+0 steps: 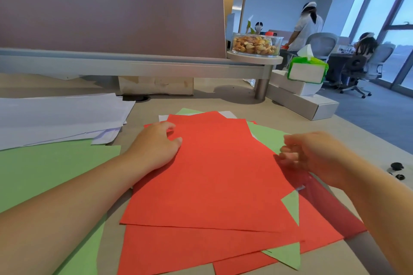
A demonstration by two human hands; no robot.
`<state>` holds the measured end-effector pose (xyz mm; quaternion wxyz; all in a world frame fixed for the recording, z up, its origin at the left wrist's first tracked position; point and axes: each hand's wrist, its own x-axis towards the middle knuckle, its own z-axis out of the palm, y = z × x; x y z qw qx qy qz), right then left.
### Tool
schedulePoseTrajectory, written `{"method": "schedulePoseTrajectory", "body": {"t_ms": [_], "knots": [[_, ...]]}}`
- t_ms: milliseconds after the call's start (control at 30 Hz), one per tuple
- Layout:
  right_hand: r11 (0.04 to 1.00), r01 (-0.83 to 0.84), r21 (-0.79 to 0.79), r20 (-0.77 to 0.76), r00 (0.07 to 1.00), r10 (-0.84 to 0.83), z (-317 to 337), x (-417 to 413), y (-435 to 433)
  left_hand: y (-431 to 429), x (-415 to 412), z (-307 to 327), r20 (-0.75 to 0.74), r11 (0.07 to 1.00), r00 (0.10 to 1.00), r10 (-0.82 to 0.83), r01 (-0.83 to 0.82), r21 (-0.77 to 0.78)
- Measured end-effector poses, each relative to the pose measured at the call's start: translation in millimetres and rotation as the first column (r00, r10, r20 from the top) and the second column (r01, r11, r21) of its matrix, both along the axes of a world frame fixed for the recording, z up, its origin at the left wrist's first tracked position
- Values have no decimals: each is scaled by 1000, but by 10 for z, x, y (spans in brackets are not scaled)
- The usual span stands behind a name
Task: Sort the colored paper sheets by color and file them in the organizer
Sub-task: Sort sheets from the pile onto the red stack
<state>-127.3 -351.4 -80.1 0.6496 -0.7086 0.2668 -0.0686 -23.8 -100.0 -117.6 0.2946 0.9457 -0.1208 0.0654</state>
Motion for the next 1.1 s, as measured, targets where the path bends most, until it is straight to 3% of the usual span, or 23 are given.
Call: {"method": "schedulePoseTrajectory", "body": {"t_ms": [100,300,467,600,767,867,933,1033,1100], "knots": [[983,-22,183,-72,997,35,65,-43,-60,-17,-61,39,0,993,1000,-25,25,-112],[965,-220,146,-250,935,251,69,-73,10,-32,-68,32,-2,988,998,-57,56,-146],[939,-293,178,-223,918,328,65,-109,156,-27,-39,-11,-25,977,996,-86,79,-198],[913,-373,164,-120,911,394,67,-129,196,-56,-26,-18,-41,931,993,-111,89,-353],[961,-242,132,-121,958,258,-64,-88,200,-76,-21,9,-82,770,993,-80,9,-638],[979,-164,122,-35,985,169,-18,-87,122,-39,-20,58,-23,812,998,65,-66,-580],[984,-126,128,19,992,125,2,-95,96,-8,-3,83,-82,779,994,74,-109,-617],[960,-111,256,101,991,88,0,-86,91,25,17,127,-301,601,940,-163,-147,-786],[938,-120,325,125,989,83,-2,-80,101,39,0,139,-336,545,893,-298,-130,-828]]}}
